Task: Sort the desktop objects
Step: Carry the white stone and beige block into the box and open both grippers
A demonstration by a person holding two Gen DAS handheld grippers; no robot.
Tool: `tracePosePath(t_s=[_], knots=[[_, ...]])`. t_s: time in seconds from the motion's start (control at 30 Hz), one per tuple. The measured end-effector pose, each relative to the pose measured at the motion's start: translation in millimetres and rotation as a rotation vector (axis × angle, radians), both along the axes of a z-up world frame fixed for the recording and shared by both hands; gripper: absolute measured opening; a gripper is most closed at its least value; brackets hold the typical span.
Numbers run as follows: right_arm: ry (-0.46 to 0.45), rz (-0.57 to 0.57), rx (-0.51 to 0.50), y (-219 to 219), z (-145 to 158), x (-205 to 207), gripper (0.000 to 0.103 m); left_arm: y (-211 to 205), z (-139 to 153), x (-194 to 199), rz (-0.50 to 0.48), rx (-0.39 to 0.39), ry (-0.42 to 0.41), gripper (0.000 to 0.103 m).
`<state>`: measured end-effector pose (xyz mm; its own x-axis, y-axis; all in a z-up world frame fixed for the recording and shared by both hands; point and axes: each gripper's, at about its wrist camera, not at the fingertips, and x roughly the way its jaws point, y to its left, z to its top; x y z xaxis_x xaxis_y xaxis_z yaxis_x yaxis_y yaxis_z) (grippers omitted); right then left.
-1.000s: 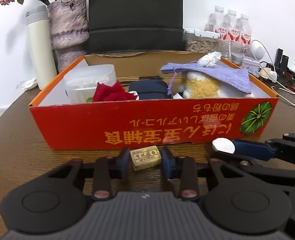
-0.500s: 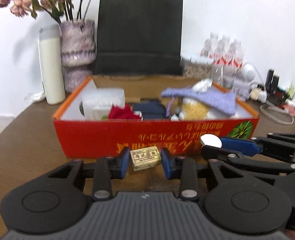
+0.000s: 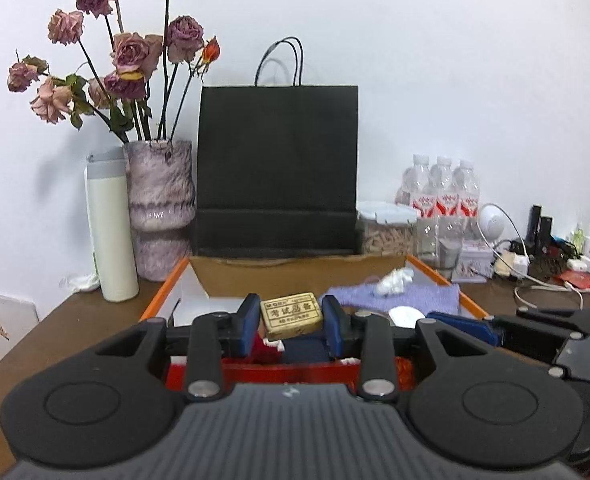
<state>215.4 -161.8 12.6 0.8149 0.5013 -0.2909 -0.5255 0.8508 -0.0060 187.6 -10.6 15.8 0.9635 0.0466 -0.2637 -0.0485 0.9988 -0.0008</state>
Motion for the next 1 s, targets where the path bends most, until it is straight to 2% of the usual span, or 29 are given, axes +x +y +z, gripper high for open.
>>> tracePosePath(t_s=[0.23, 0.57, 0.87, 0.93, 1.0], knots=[[0.006, -0.022, 0.017, 9, -1, 25, 0.025, 8, 1, 23, 0.023, 0.001, -0.029, 0.035], [0.011, -0.021, -0.018, 21, -12, 51, 0.025, 15, -13, 56, 0.013, 0.045, 0.001, 0.035], [0.015, -0.026, -0.053, 24, -20, 54, 0.026, 15, -23, 61, 0.001, 0.084, 0.019, 0.035], [0.015, -0.032, -0.051, 23, -22, 54, 0.029, 14, -24, 60, 0.004, 0.088, 0.009, 0.041], [0.008, -0.041, -0.051, 22, -22, 52, 0.038, 14, -23, 57, 0.01, 0.085, -0.005, 0.073]])
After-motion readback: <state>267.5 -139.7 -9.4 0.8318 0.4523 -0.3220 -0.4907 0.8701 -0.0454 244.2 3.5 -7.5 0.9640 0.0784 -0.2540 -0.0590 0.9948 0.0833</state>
